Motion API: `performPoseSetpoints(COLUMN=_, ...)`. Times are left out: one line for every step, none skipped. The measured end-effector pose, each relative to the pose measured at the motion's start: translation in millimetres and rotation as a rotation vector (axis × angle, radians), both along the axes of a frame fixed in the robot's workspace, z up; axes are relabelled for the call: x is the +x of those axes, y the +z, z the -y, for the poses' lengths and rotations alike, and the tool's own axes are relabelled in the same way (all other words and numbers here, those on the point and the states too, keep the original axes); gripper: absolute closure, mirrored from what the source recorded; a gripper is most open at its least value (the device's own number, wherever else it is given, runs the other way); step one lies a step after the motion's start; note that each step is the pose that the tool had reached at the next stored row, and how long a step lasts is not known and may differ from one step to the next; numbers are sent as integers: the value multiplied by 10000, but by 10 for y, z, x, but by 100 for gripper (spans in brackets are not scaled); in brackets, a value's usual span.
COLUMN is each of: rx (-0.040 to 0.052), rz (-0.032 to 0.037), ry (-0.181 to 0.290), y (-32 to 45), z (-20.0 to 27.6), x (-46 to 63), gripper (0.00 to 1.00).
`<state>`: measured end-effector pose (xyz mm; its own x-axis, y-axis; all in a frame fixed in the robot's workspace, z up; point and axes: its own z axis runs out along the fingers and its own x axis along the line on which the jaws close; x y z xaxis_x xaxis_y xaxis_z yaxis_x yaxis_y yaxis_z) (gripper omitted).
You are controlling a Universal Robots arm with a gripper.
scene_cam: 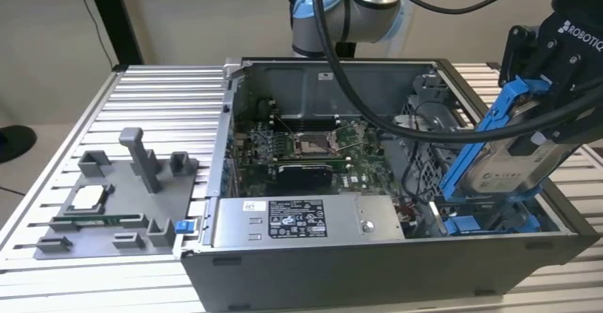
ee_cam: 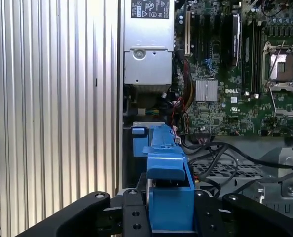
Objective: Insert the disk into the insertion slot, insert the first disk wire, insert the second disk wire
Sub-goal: 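Insert the disk into the insertion slot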
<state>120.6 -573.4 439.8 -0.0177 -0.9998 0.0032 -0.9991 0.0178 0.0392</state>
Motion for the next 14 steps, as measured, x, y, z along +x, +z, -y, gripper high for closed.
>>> performPoseSetpoints(rx=0, rz=0, ry=-1, y=-16, z=0, x=2, gripper=100)
performPoseSetpoints(rx=0, rz=0, ry=-1, y=-32, z=0, x=5, gripper=100)
performPoseSetpoints(rx=0, rz=0, ry=-2, y=-50, z=0, x=6, gripper=100)
performPoseSetpoints(rx=-1, rz=0, ry=-2, y=-66, z=0, x=9, gripper=100)
performPoseSetpoints(rx=-1, rz=0, ry=0, y=-80, z=0, x=15, gripper=100)
performPoseSetpoints(rx=0, rz=0, ry=0, y=-93, z=0, x=24, gripper=100)
performPoseSetpoints(rx=-1, rz=0, ry=0, y=-103, z=0, x=32, gripper=100)
performPoseSetpoints(rx=-2, rz=0, ry=2, y=-113, z=0, x=43, gripper=100)
performPoseSetpoints(rx=-2, rz=0, ry=3, y=-124, z=0, x=49, gripper=100)
performPoseSetpoints(rx=-2, rz=0, ry=4, y=-135, z=0, x=52, gripper=100)
performPoseSetpoints(rx=-2, rz=0, ry=3, y=-148, z=0, x=52, gripper=100)
performPoseSetpoints(rx=-1, rz=0, ry=2, y=-161, z=0, x=52, gripper=100)
performPoseSetpoints(rx=0, rz=0, ry=3, y=-174, z=0, x=52, gripper=100)
performPoseSetpoints(rx=-1, rz=0, ry=4, y=-187, z=0, x=53, gripper=100)
